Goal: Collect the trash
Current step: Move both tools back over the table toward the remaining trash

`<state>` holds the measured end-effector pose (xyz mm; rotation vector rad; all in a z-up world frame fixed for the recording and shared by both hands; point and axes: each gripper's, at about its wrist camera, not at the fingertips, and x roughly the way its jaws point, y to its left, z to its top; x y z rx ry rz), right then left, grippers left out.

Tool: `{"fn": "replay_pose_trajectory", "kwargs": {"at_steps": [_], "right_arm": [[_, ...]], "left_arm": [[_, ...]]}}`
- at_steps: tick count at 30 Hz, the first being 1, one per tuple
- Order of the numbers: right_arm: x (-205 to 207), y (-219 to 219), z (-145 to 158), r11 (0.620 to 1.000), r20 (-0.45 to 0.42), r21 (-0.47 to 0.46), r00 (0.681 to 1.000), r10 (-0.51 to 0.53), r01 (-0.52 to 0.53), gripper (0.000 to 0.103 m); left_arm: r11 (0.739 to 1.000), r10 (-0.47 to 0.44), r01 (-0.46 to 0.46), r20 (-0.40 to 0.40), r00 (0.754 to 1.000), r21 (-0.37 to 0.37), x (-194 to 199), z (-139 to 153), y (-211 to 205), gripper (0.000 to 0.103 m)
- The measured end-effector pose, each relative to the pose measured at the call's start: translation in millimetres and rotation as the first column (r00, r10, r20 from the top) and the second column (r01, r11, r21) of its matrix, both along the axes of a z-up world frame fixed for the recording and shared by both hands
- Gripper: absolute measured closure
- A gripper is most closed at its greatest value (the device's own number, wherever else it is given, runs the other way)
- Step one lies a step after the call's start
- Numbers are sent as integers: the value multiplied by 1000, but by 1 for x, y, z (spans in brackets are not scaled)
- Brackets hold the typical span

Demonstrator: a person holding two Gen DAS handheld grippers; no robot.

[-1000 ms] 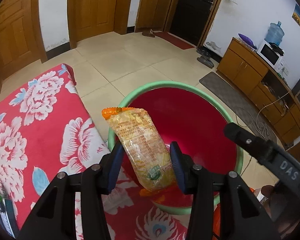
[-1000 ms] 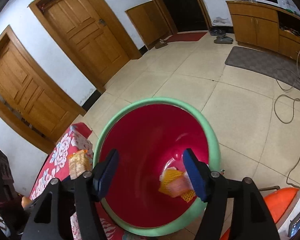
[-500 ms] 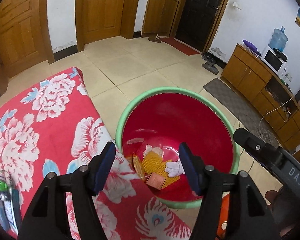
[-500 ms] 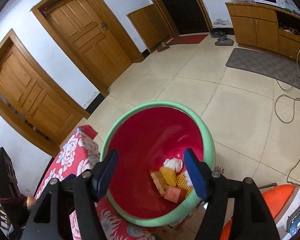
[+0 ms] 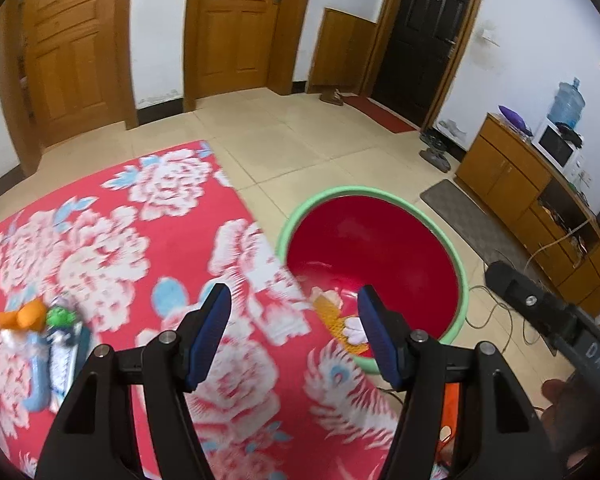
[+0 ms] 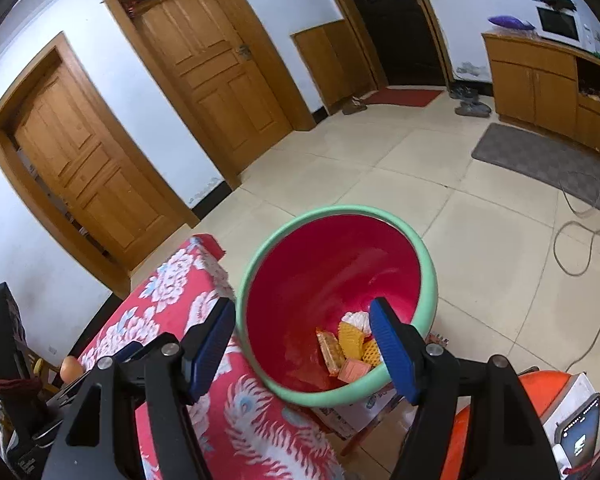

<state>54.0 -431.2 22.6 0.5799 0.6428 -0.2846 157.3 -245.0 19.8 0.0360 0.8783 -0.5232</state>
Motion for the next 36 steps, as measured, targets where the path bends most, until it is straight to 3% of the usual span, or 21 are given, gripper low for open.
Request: {"fn": "replay_pose_trajectory", "kwargs": {"at_steps": [7,21,30,36], "right_arm": [[-10,32,20,997,47,-28,996,78,-76,29],[-20,99,35,980,54,-43,979,197,-195,27],[-13,142,32,958,23,-11,958,286,-286,27],[1,166,33,939,3,27,939,344,-344,27]], "left_arm": [[997,74,-74,2,997,3,-16,3,46,38],[974,227,-227,22,974,-4,-40,7,139,38],[944,325,-328,53,944,41,-35,11,205,38],[906,404,-413,102,909,89,-19,16,253,37]]}}
